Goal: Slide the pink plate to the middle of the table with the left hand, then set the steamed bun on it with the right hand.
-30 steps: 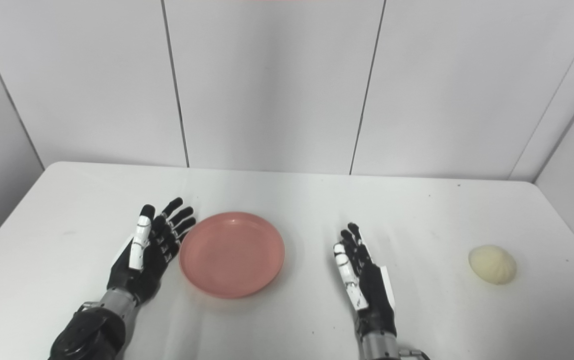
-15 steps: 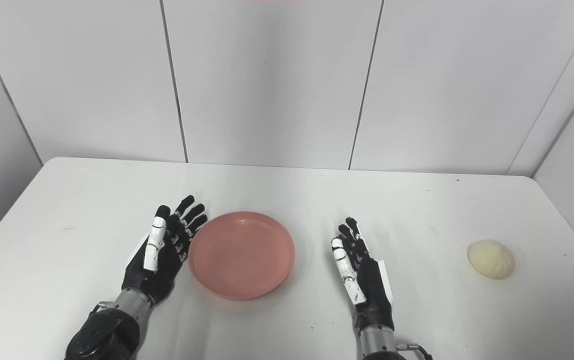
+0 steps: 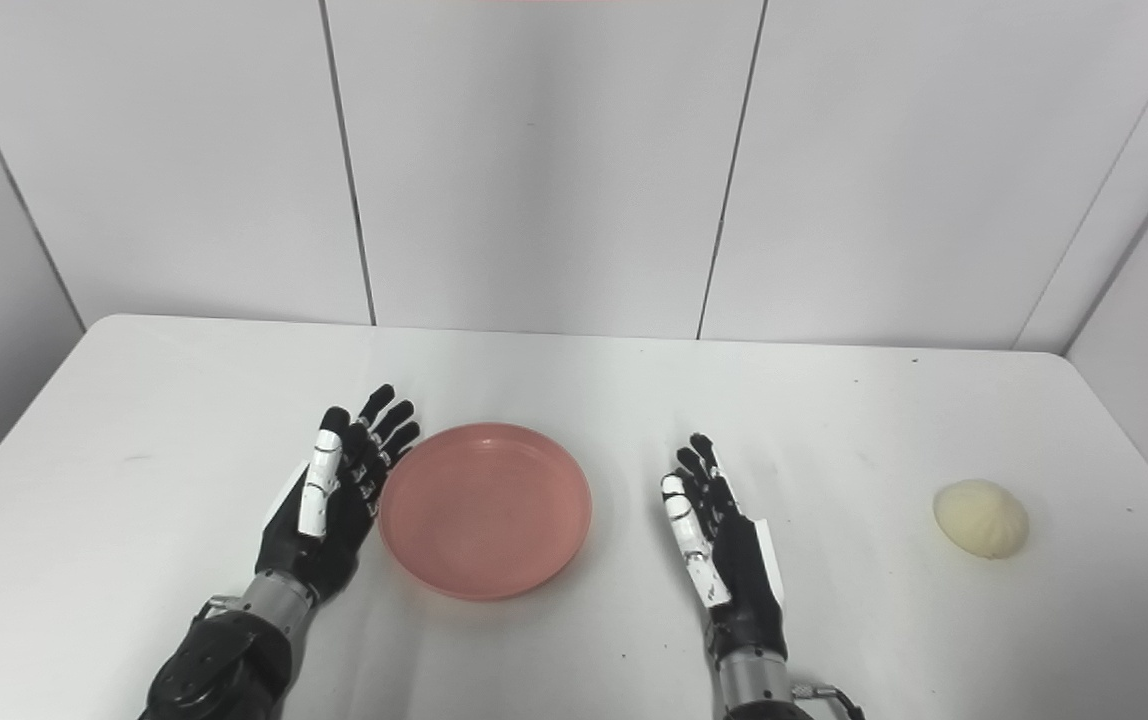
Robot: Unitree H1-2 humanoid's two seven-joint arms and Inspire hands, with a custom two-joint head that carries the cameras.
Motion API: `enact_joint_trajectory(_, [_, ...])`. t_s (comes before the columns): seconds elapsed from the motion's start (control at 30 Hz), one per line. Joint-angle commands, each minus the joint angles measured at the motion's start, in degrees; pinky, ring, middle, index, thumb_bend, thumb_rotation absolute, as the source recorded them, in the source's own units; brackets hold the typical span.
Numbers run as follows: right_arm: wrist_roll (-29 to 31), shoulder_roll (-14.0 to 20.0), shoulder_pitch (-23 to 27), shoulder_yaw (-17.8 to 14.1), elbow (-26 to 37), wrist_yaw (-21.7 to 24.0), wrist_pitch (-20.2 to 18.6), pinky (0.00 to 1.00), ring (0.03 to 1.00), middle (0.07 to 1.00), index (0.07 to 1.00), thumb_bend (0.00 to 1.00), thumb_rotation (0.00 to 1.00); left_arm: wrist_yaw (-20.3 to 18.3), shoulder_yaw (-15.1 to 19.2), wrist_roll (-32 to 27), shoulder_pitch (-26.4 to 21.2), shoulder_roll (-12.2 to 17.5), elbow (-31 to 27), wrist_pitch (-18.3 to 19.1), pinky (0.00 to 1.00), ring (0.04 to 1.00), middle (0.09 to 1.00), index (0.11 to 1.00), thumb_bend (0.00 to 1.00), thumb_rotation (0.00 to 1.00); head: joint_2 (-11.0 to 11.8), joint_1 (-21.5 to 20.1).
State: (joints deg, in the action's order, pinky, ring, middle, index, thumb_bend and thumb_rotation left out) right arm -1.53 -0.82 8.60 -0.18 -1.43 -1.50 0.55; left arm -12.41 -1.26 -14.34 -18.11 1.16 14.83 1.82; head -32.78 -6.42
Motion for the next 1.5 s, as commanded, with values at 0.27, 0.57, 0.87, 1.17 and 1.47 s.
enact_joint_trajectory(0.27, [-0.2, 0.4, 0.4, 0.0, -0.3, -0.1, 3.3, 0.99, 0.927, 0.923, 0.945, 0.55, 0.79, -1.2, -2.8, 1.3, 0.9, -1.7, -0.3, 1.1, 1.00, 1.000, 0.999, 0.997, 0.74, 1.00, 0.3, 0.5])
enact_joint_trajectory(0.57, [-0.3, 0.8, 0.5, -0.1, -0.9, -0.3, 3.8, 0.96, 0.908, 0.913, 0.941, 0.57, 0.78, -0.8, -3.2, 1.9, 0.8, -2.6, 1.6, -1.3, 1.00, 1.000, 0.998, 0.986, 0.76, 1.00, 0.3, 0.6])
enact_joint_trajectory(0.87, [-0.3, 1.2, 0.9, -0.1, -1.7, 0.0, 4.4, 0.99, 0.922, 0.918, 0.947, 0.58, 0.79, -0.8, -3.9, 2.3, 0.5, -3.1, 2.5, -1.3, 1.00, 1.000, 1.000, 0.997, 0.76, 1.00, 1.0, -0.6])
enact_joint_trajectory(1.17, [1.9, 2.5, 2.0, -1.5, -3.6, 0.7, 5.8, 0.97, 0.921, 0.919, 0.942, 0.56, 0.76, -0.3, -4.0, 3.7, -0.5, -3.8, 5.2, -3.6, 1.00, 0.998, 0.998, 0.994, 0.75, 1.00, 2.0, -0.7])
enact_joint_trajectory(1.47, [6.4, 7.0, 6.9, -8.2, -2.9, -0.3, 4.6, 1.00, 0.911, 0.912, 0.934, 0.63, 0.74, 1.3, -3.1, 6.0, -2.0, -4.7, 9.6, -9.0, 1.00, 1.000, 1.000, 0.997, 0.73, 1.00, 2.4, -0.6])
